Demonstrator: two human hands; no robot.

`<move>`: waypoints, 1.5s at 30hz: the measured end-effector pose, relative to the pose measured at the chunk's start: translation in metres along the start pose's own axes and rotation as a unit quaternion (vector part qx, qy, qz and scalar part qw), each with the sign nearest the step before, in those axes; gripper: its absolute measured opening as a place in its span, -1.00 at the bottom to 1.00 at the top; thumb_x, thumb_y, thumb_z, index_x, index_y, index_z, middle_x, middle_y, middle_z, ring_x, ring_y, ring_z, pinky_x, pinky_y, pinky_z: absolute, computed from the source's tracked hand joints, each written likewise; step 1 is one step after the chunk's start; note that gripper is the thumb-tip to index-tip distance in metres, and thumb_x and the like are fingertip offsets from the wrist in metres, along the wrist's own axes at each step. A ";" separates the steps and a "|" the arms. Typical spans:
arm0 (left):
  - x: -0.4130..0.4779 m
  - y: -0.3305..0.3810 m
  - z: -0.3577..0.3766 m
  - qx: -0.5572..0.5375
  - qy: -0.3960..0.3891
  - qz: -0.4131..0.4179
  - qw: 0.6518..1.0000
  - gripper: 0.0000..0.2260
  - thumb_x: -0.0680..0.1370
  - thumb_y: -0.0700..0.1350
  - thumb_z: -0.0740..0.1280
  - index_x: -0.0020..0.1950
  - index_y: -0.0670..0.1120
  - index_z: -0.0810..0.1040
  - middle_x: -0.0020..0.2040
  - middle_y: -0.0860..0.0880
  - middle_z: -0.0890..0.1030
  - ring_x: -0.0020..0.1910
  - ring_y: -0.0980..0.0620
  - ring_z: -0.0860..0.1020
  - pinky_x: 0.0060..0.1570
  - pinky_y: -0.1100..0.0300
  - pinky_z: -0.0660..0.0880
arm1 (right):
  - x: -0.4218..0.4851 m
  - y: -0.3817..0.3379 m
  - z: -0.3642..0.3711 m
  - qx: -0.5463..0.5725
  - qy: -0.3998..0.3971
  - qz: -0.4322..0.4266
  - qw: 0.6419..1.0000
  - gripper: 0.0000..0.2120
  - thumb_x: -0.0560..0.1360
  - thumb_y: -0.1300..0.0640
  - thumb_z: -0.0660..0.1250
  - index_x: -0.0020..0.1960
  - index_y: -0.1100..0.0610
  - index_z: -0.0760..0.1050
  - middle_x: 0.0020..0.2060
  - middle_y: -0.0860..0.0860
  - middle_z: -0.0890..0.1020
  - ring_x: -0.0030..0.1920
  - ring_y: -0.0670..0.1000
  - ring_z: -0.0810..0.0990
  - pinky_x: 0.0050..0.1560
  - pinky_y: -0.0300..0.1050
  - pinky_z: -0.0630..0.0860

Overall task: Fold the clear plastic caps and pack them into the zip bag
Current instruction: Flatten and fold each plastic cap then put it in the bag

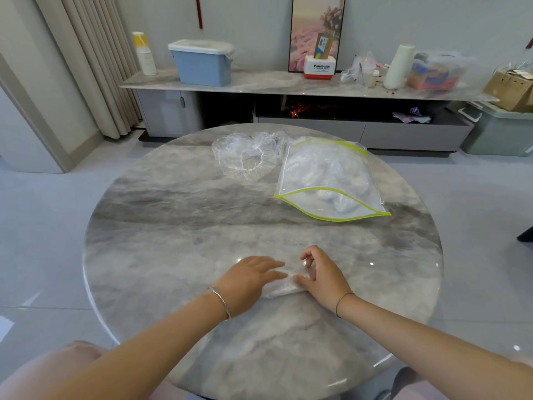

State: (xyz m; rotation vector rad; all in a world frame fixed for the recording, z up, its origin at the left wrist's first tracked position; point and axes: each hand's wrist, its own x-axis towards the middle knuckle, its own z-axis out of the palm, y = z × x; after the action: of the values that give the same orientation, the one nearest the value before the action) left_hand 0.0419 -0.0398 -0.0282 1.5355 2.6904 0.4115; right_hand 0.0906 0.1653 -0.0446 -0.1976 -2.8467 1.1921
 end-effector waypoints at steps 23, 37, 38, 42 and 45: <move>-0.001 0.008 -0.007 -0.031 -0.117 -0.121 0.985 -0.51 0.50 -0.16 0.10 0.45 0.02 0.28 0.38 0.03 0.32 0.23 0.00 0.35 0.15 0.23 0.29 | -0.010 -0.003 -0.008 -0.234 -0.047 -0.276 0.931 -0.61 0.29 0.25 0.41 0.10 0.04 0.57 -0.09 -0.06 0.53 -0.12 -0.08 0.47 -0.13 -0.23 0.38; 0.020 0.005 0.004 -0.150 0.011 -0.255 0.955 -0.79 0.50 0.09 0.34 -0.20 -0.03 0.52 -0.12 0.02 0.53 -0.05 0.04 0.46 -0.04 0.19 0.40 | 0.002 -0.009 -0.003 -0.004 -0.019 0.012 1.000 -0.74 0.44 0.09 0.42 -0.35 -0.07 0.41 -0.23 -0.11 0.48 -0.22 -0.09 0.49 -0.02 -0.17 0.42; 0.023 0.005 0.005 -0.170 0.013 -0.277 0.946 -0.74 0.50 0.09 0.35 -0.31 -0.01 0.46 -0.22 0.05 0.50 -0.12 0.04 0.46 -0.07 0.16 0.42 | 0.002 -0.010 -0.002 0.016 -0.018 0.037 0.999 -0.76 0.43 0.11 0.44 -0.34 -0.04 0.43 -0.24 -0.08 0.50 -0.25 -0.11 0.48 -0.08 -0.20 0.42; 0.026 0.002 0.007 -0.216 0.017 -0.339 0.916 -0.72 0.45 0.06 0.41 -0.36 0.04 0.38 -0.34 0.12 0.46 -0.23 0.05 0.49 -0.12 0.15 0.47 | 0.005 -0.016 -0.001 0.124 -0.033 0.106 0.986 -0.75 0.36 0.29 0.46 -0.26 0.08 0.40 -0.31 -0.02 0.55 -0.33 -0.10 0.48 -0.22 -0.25 0.43; 0.032 0.000 0.000 -0.287 0.005 -0.351 0.891 -0.79 0.44 -0.05 0.44 -0.02 -0.01 0.46 -0.24 0.11 0.51 -0.13 0.05 0.52 -0.17 0.32 0.44 | 0.007 -0.024 -0.006 0.217 -0.034 0.156 0.963 -0.69 0.37 0.38 0.45 -0.21 0.11 0.36 -0.31 0.04 0.54 -0.43 -0.10 0.50 -0.40 -0.32 0.44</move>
State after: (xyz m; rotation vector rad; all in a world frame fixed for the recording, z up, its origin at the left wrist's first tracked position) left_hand 0.0252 -0.0130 -0.0251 0.3732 2.5348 1.0215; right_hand 0.0815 0.1541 -0.0233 -0.6084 -2.5821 1.8774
